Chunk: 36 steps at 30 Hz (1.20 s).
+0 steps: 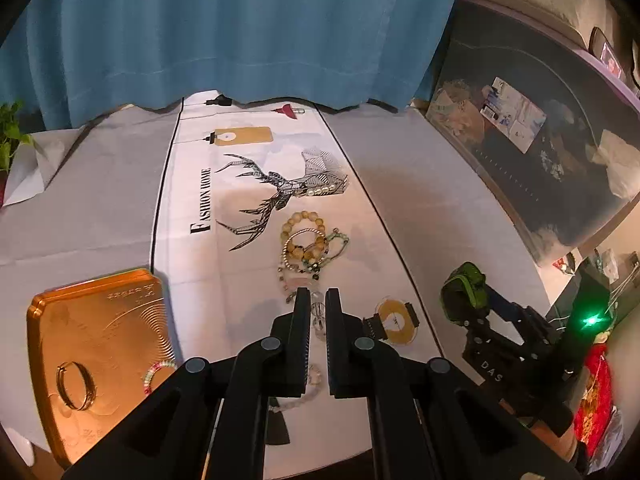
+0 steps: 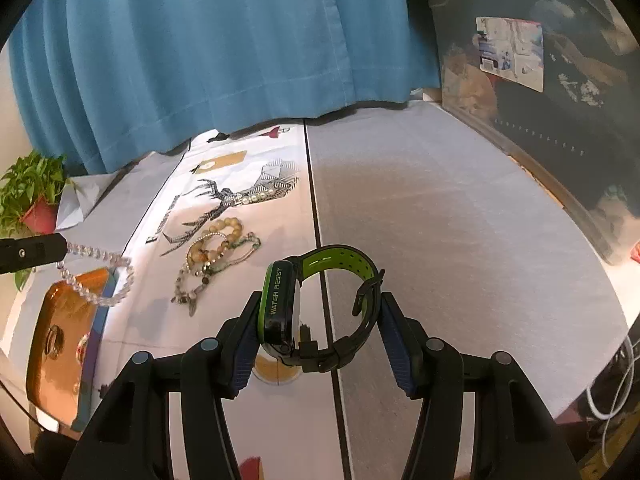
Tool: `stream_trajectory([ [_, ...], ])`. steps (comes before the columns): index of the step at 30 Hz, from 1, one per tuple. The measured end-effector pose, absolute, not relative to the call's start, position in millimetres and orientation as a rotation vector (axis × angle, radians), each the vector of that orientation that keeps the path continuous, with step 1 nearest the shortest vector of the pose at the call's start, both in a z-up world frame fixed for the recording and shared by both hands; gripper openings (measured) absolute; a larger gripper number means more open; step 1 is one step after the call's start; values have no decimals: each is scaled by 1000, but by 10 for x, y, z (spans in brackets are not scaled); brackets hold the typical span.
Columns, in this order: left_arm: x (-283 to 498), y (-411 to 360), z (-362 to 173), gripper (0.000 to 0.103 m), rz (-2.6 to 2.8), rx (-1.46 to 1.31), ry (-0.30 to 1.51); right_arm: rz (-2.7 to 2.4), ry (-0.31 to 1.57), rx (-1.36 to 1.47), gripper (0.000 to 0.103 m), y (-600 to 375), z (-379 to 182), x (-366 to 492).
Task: Organize jewelry
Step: 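Carry the watch with the right tool while the left tool carries the pearl bracelet to the tray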
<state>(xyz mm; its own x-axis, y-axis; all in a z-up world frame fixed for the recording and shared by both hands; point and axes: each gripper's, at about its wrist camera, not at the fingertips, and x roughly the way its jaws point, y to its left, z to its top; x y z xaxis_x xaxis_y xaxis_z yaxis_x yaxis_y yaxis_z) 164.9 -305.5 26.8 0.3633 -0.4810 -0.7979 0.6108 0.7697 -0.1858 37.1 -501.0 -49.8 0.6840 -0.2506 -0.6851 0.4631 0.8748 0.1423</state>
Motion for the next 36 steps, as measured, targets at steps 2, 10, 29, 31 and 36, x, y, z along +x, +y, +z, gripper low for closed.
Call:
stream_trajectory([
  [2,1631,-3028,248,5,-698,148,977,-411,719,319,57,-5011,-494,330],
  [10,1498,-2780,289,5,-681,125,979,-395,751,294,57,-4831,-433,127],
  [29,443,-864,519,5,-590,12,933,-96,802,140,57,-3083,-89,-516],
  [31,300,-669,533,5,-579,3,920,-53,820,124,57,-2863,-107,-597],
  [36,75,-345,510,5,-560,-27,914,35,857,92,57,-2402,-175,-787],
])
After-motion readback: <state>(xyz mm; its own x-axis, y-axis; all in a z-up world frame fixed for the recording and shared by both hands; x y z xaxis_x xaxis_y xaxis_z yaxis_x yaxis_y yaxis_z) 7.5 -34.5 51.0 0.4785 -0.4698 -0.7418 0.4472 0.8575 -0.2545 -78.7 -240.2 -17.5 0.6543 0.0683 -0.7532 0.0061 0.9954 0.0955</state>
